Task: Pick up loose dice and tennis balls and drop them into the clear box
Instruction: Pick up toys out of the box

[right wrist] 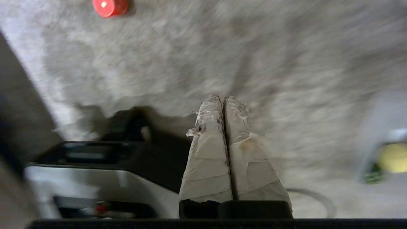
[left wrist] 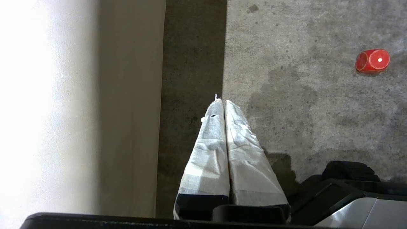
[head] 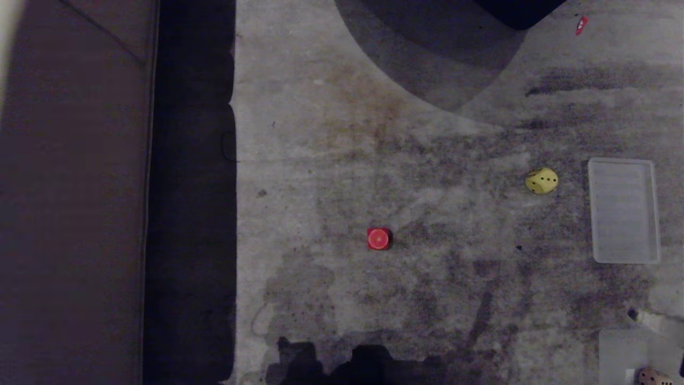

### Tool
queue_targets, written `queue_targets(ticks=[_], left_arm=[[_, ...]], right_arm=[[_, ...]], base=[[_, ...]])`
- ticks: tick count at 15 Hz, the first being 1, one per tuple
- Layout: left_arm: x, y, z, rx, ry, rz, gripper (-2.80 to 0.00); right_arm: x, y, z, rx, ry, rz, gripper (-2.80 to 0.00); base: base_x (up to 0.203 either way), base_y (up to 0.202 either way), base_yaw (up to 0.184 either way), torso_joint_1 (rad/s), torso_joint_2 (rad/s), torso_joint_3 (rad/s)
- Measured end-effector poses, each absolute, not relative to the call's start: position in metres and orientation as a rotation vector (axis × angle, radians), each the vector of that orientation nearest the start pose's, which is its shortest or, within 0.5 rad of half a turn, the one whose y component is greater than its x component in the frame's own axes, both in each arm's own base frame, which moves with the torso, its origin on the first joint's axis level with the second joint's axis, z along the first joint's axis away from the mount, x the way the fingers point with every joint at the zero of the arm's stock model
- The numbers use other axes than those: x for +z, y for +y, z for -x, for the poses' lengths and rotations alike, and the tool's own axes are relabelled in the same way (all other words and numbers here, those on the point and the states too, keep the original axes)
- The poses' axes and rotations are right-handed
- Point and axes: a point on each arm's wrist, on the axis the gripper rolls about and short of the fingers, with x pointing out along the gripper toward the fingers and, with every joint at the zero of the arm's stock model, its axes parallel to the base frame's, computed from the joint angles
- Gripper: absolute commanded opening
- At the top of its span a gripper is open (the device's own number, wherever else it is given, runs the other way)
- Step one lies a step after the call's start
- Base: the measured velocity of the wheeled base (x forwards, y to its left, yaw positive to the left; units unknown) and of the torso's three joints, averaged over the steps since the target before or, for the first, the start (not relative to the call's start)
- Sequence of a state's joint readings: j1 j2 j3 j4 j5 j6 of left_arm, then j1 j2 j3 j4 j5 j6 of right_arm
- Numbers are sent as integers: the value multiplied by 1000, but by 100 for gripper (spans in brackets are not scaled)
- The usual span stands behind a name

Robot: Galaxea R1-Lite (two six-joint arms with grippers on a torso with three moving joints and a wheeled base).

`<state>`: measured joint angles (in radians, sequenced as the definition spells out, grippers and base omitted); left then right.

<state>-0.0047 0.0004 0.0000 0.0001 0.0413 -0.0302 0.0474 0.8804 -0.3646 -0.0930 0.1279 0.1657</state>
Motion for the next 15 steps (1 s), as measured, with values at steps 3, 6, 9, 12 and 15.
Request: queue_targets(ticks=[3,6,9,12,15], left_arm=[[75,1,23,36,0,30,-280],[75,1,23,37,0,30,-280],[75,1,23,37,0,30,-280],[75,1,23,37,0,30,-280],[75,1,23,36,0,30,-280]], right_arm=[[157,24,-132,210,553,-263,-280],[142,42,-171,257,623,-276,-280],[130,60,-204,292,676,-265,-280],[127,78,-228,333,695,-252,-280],[135,92,-245,373,662,-248,-280]], base=[[0,0,0,0,0,0],[0,0,0,0,0,0],[0,0,0,0,0,0],[0,0,0,0,0,0],[0,0,0,0,0,0]])
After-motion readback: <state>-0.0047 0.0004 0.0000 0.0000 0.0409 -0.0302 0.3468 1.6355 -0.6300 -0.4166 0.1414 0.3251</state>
